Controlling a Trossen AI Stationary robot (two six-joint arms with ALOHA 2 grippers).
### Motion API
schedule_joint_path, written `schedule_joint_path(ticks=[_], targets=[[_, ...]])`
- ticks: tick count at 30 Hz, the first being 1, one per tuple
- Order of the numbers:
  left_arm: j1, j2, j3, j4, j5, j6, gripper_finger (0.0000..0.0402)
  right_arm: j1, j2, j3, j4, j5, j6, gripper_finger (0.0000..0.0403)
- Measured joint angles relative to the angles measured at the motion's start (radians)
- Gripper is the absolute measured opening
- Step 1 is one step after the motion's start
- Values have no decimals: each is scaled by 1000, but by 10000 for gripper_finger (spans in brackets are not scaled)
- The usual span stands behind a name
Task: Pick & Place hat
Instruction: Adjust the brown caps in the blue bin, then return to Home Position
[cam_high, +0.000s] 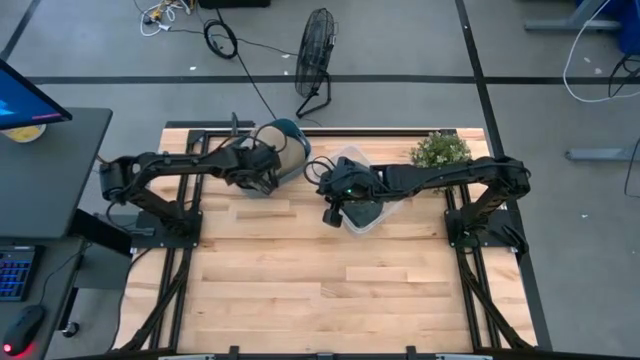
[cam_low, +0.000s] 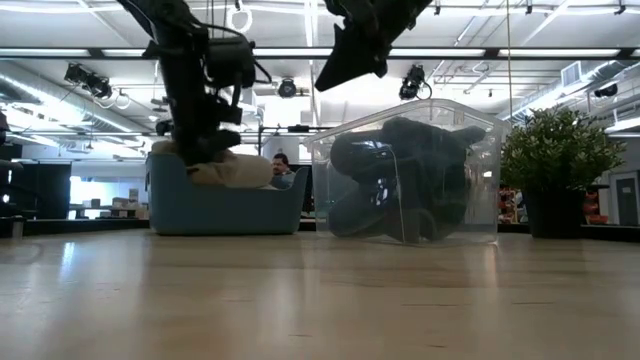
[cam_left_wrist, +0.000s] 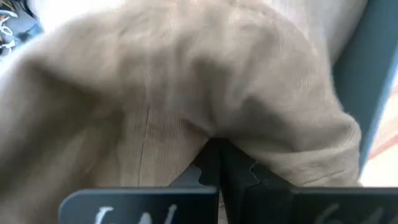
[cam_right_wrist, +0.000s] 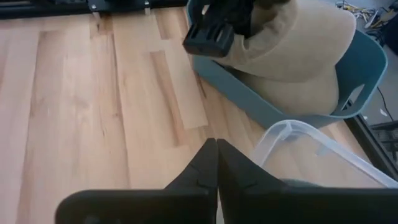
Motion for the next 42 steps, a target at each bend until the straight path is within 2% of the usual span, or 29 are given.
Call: schedule_joint_path(ticks=[6, 14, 20, 23, 31, 34, 37, 42], targets=[[-41, -25, 27, -28, -12, -5, 2, 2, -32, 0, -38, -3, 1, 3], [-193, -203, 144, -177, -91, -59, 2, 39, -245, 0, -80, 0, 28, 3], [-406, -372, 148, -153, -92, -86, 2, 117, -399, 1, -154, 1, 56, 4], [-543, -425, 148, -122, -137, -115, 2, 173, -461, 1, -195, 21, 61, 4], [-913, -455, 147, -103, -333, -98, 2, 343, -555, -2, -319, 244, 143, 4], [-1017, -462, 147, -102, -353, -80, 2, 409, -594, -58, -290, 278, 164, 4], [-1086, -467, 147, -101, -368, -83, 2, 459, -652, -170, -200, 277, 164, 4], [-1123, -466, 147, -50, -391, -76, 2, 509, -766, -348, -49, 278, 166, 4]])
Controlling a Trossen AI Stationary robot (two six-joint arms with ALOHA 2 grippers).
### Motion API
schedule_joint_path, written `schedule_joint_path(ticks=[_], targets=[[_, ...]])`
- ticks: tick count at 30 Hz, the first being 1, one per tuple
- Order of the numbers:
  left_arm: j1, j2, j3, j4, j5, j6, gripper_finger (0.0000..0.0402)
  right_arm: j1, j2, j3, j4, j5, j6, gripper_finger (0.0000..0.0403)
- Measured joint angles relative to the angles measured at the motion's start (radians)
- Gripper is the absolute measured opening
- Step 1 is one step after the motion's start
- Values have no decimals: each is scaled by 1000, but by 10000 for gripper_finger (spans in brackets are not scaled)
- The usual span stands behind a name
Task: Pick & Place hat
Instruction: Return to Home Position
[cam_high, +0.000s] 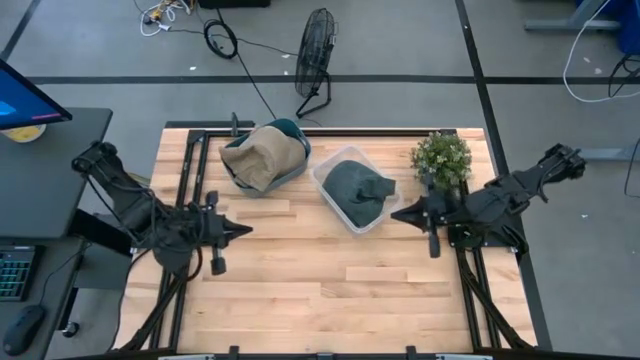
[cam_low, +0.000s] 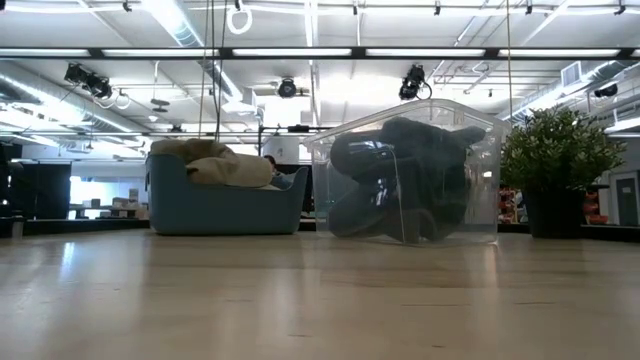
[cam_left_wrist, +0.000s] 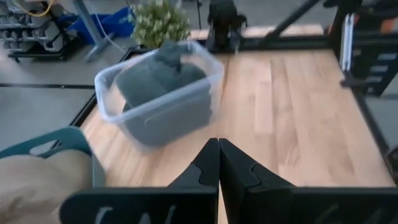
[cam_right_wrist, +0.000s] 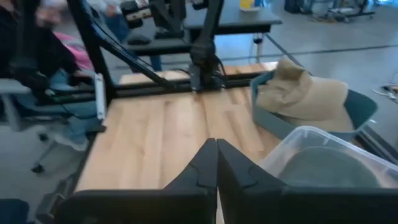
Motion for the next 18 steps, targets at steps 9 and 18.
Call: schedule_joint_path(ticks=[9, 18], targets=[[160, 19, -166, 526, 297, 388, 2, 34, -233, -167, 38, 89, 12, 4], [315, -164, -178, 456, 310, 425, 3, 35, -409, -290, 42, 89, 50, 4]])
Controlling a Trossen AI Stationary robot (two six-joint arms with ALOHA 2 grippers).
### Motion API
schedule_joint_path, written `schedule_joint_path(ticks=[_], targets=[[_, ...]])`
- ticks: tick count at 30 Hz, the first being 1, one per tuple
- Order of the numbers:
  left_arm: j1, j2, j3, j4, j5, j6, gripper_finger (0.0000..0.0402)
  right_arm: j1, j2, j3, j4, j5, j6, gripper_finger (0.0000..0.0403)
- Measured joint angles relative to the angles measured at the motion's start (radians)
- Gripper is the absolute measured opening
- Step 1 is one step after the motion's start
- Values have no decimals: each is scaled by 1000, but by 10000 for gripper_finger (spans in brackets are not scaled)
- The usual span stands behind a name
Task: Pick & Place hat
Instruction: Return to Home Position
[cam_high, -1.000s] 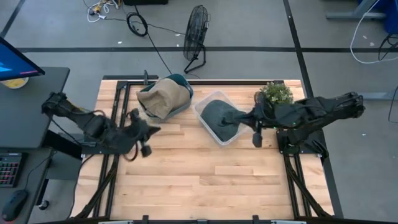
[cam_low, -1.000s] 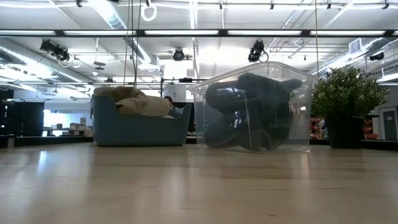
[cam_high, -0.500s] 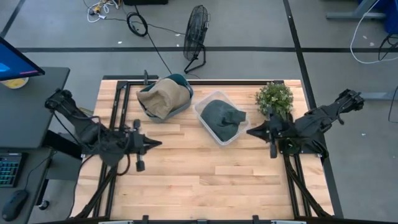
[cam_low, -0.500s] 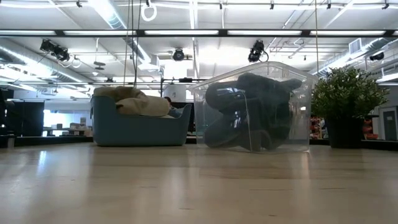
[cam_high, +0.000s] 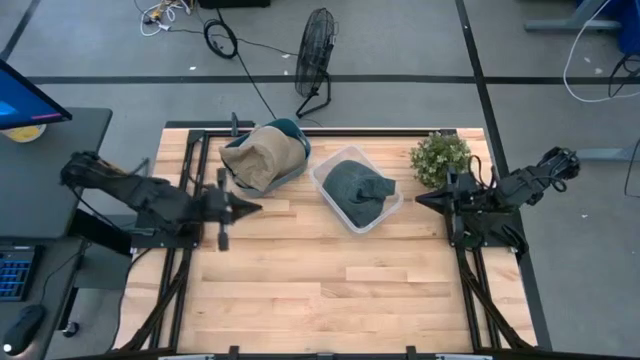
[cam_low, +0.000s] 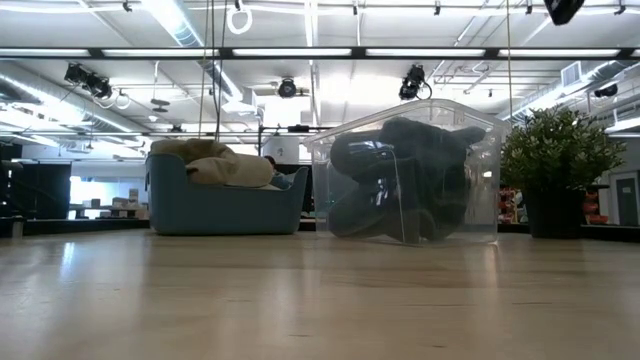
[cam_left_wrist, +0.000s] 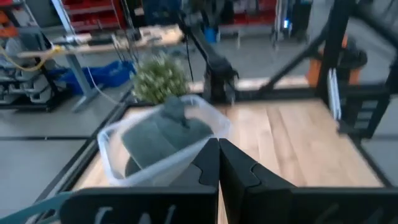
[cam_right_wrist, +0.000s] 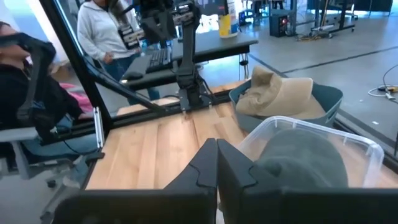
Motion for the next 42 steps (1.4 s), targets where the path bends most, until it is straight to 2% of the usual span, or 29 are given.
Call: schedule_joint_path(ticks=[3, 9, 13, 19, 23, 27, 30, 36, 42], targets=[[6, -77, -53, 37, 0, 1, 3, 0, -47, -46, 13, 0, -3, 4], [7, -152, -311, 349, 35, 56, 3, 0, -125, -152, 101, 0, -7, 4], [54, -165, -407, 523, 38, 97, 3, 0, -159, -191, 114, 4, -2, 4], [224, -172, -433, 530, 156, 98, 3, -1, -188, -206, 113, 57, -20, 4], [292, -243, -433, 498, 207, 104, 3, -1, -224, -206, 106, 63, -60, 4], [294, -336, -440, 437, 212, 80, 3, -1, -268, -221, 72, 65, -53, 4], [280, -388, -500, 441, 212, 65, 3, -1, -309, -278, 99, 87, -52, 4], [275, -463, -670, 624, 213, 95, 3, -1, -390, -382, 152, 86, -52, 4], [275, -551, -763, 642, 213, 105, 3, -1, -478, -429, 146, 84, -79, 4]])
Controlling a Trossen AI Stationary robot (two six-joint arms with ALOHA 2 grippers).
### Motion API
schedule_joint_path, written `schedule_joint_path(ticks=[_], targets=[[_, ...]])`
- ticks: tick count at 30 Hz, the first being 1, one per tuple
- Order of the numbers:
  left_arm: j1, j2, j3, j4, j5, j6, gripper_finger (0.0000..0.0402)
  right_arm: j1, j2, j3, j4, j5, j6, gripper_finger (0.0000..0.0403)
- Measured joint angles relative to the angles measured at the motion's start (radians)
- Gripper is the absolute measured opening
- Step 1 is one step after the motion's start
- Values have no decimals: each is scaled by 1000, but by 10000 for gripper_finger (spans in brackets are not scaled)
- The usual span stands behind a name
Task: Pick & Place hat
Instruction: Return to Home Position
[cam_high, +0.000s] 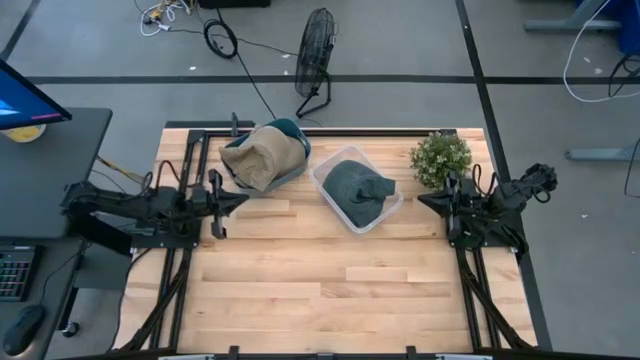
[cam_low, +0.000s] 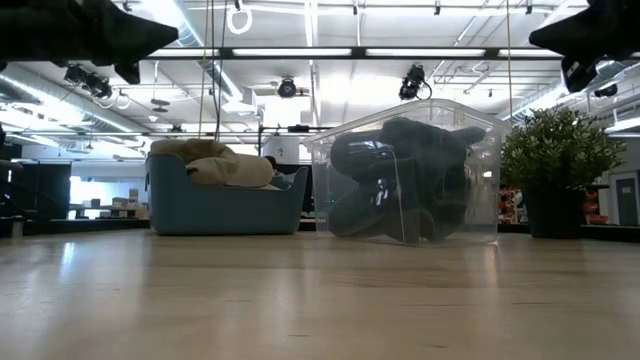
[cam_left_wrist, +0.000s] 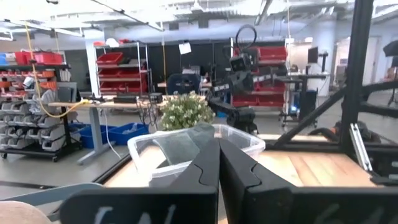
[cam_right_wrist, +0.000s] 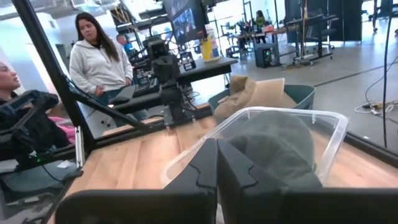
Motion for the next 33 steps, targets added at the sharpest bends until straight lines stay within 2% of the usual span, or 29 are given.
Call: schedule_joint_path(ticks=[9, 14, 20, 24, 33], targets=[[0, -78, -72, -6, 104, -26, 3, 0, -6, -15, -21, -20, -36, 4], [0, -78, -111, 37, 105, -33, 3, 0, -6, -91, 81, -145, -100, 4], [0, -72, -121, 54, 205, -53, 3, 0, -6, -201, 255, -282, -213, 4], [0, -69, -121, 60, 209, -12, 3, 0, -6, -257, 335, -390, -258, 4], [-1, -69, -122, -110, 211, -115, 3, 0, -6, -282, 369, -400, -264, 4]])
